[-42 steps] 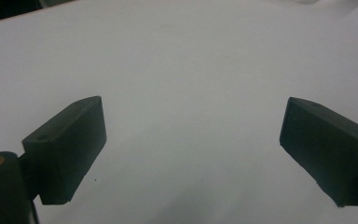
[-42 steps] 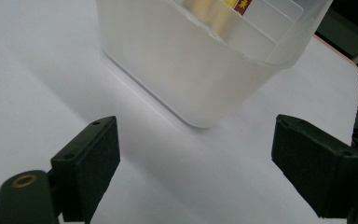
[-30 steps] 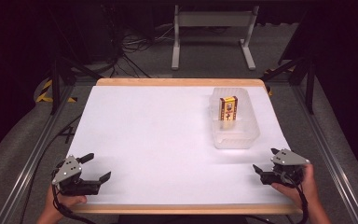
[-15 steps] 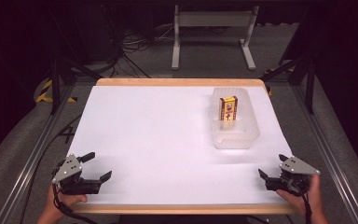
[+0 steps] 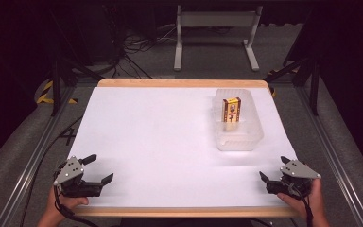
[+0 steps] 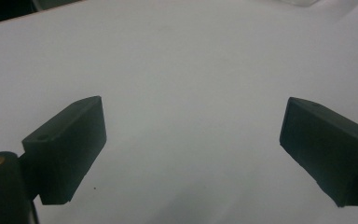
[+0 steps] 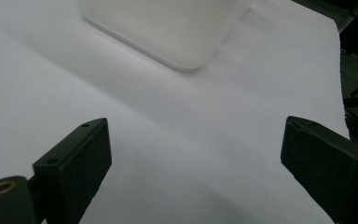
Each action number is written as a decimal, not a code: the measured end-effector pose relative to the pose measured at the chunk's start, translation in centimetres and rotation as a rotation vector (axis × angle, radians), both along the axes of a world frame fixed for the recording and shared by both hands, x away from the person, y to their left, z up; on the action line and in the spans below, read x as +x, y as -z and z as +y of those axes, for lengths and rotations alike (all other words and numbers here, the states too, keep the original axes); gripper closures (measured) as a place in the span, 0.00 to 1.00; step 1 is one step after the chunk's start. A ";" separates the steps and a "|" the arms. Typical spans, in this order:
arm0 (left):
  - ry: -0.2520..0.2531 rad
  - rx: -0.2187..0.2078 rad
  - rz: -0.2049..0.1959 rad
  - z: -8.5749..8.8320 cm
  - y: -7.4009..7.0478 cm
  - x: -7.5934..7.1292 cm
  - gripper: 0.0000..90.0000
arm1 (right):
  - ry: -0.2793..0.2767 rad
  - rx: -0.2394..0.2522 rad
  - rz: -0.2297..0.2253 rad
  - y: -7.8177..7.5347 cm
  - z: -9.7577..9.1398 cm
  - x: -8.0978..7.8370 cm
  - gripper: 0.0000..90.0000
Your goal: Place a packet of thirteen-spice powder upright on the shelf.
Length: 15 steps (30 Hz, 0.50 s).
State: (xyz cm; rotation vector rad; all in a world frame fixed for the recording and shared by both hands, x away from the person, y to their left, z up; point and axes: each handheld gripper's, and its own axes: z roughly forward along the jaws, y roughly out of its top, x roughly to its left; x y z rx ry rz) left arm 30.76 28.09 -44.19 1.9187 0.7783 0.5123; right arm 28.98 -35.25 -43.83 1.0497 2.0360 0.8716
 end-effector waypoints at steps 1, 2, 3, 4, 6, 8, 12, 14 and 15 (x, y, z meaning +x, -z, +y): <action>0.001 0.000 0.000 0.0 0.0 0.0 0.09 | 0.001 0.000 0.000 0.0 0.0 0.0 0.10; 0.001 0.000 -0.001 0.0 0.0 0.0 0.09 | 0.001 0.000 -0.002 0.0 0.0 0.0 0.10; 0.002 0.000 -0.001 0.0 0.0 -0.1 0.09 | 0.001 0.002 -0.002 0.0 0.0 -0.1 0.10; 0.002 0.000 -0.002 0.0 0.0 -0.1 0.09 | 0.001 0.004 -0.003 -0.1 0.1 -0.1 0.10; 0.003 -0.001 -0.002 0.0 0.0 -0.1 0.09 | -0.001 0.000 -0.003 0.0 0.2 -0.1 0.10; 0.003 -0.002 -0.002 0.0 0.0 -0.1 0.09 | -0.002 -0.002 -0.003 0.0 0.3 -0.1 0.10; 0.002 -0.001 -0.003 0.1 -0.1 0.0 0.09 | -0.003 -0.004 -0.003 0.0 0.3 -0.1 0.10; -0.001 -0.002 -0.002 0.1 -0.1 0.0 0.09 | -0.006 -0.002 -0.003 0.0 0.4 0.0 0.10; -0.001 -0.002 -0.002 0.1 -0.1 0.0 0.09 | -0.005 -0.004 -0.003 0.0 0.4 0.0 0.10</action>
